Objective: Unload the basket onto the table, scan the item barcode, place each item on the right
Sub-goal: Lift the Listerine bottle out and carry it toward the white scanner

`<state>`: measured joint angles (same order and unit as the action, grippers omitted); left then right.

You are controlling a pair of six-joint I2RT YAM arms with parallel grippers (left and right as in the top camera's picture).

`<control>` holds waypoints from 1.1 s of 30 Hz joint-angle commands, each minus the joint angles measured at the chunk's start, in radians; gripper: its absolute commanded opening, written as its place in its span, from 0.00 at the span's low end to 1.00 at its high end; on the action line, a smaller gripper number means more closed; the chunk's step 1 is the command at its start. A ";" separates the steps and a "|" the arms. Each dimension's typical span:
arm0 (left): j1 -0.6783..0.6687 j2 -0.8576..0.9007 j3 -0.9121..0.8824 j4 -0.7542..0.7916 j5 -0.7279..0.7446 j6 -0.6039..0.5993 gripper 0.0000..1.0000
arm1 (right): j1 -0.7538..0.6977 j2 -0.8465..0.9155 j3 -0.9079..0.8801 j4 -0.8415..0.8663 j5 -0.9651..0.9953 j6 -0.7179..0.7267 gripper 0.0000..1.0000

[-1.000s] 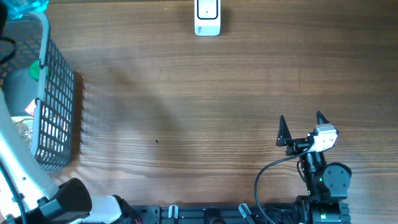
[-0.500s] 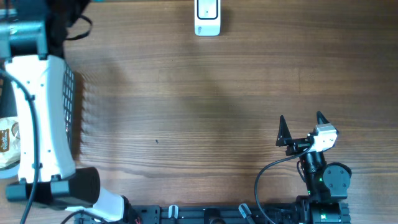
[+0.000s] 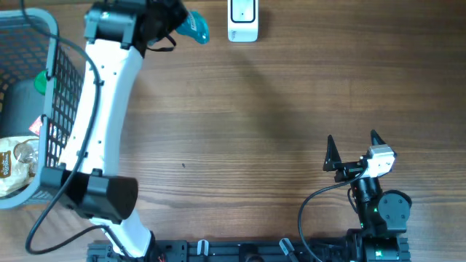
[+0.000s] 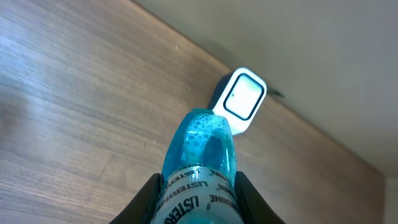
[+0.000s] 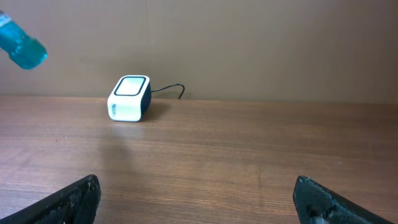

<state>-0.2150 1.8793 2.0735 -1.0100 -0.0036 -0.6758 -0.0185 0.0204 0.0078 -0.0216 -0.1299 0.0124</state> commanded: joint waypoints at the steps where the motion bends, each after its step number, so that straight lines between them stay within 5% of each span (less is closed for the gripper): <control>1: -0.045 0.035 0.013 -0.006 -0.018 0.017 0.13 | -0.002 -0.005 0.009 0.005 0.007 -0.012 1.00; 7: -0.121 0.151 0.013 -0.034 -0.043 0.018 0.14 | -0.002 -0.005 0.009 0.005 0.006 -0.012 1.00; 14: -0.167 0.203 0.013 -0.110 -0.043 0.230 0.13 | -0.002 -0.005 0.009 0.005 0.007 -0.012 1.00; 19: -0.165 0.203 0.013 -0.134 -0.043 0.262 0.13 | -0.002 -0.005 0.009 0.005 0.007 -0.012 1.00; 25: -0.171 0.203 0.013 -0.140 -0.069 -0.077 0.11 | -0.002 -0.005 0.009 0.005 0.007 -0.012 1.00; 30: -0.198 0.203 0.013 -0.274 -0.227 -0.457 0.08 | -0.002 -0.005 0.009 0.005 0.007 -0.012 1.00; 33: -0.214 0.203 0.013 -0.313 -0.256 -0.568 0.08 | -0.002 -0.005 0.009 0.005 0.007 -0.012 1.00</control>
<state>-0.4122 2.0975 2.0731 -1.3029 -0.1886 -1.0584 -0.0185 0.0204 0.0082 -0.0216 -0.1299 0.0124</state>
